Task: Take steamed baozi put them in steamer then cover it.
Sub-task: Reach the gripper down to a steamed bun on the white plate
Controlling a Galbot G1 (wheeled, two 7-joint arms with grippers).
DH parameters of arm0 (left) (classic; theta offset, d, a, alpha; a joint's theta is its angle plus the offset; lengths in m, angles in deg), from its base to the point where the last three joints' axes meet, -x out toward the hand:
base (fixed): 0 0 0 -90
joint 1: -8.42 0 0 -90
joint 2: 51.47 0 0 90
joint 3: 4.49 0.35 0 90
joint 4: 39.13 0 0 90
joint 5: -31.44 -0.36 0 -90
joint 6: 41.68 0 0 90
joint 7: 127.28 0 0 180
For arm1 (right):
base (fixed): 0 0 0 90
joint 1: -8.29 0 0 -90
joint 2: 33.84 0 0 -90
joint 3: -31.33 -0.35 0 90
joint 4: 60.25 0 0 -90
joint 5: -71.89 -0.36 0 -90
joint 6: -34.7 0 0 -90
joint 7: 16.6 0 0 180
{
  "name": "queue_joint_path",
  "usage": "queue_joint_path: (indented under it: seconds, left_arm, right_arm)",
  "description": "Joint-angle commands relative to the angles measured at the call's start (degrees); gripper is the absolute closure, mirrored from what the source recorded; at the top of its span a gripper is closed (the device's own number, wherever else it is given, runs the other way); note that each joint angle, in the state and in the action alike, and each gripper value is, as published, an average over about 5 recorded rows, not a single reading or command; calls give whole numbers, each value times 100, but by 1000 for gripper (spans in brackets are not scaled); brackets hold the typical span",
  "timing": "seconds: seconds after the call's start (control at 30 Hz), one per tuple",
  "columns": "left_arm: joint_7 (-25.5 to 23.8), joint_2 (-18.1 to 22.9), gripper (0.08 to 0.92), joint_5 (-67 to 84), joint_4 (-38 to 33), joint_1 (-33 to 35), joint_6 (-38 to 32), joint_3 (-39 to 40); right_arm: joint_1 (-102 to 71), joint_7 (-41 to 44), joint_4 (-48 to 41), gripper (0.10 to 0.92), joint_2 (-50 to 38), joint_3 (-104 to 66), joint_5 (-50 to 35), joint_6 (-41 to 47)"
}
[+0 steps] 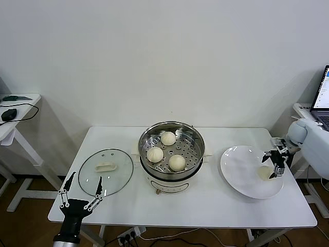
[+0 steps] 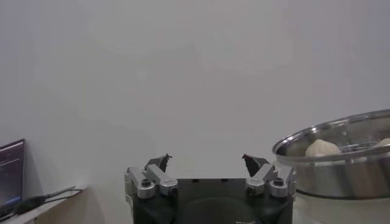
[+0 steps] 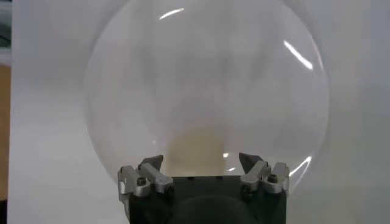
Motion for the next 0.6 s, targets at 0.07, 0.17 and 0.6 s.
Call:
queue_joint_path:
  seconds: [0.07, 0.17, 0.6]
  left_arm:
    - [3, 7, 177, -3, 7, 0, -7, -3]
    - [5, 8, 177, -2, 9, -5, -8, -14]
    - [20, 1, 177, 13, 21, -33, -9, -67]
  right_arm:
    - [-236, -123, -267, 203, 137, -174, 175, 103]
    - [-233, -131, -306, 211, 182, -208, 215, 108]
    - [83, 151, -131, 354, 172, -215, 162, 125]
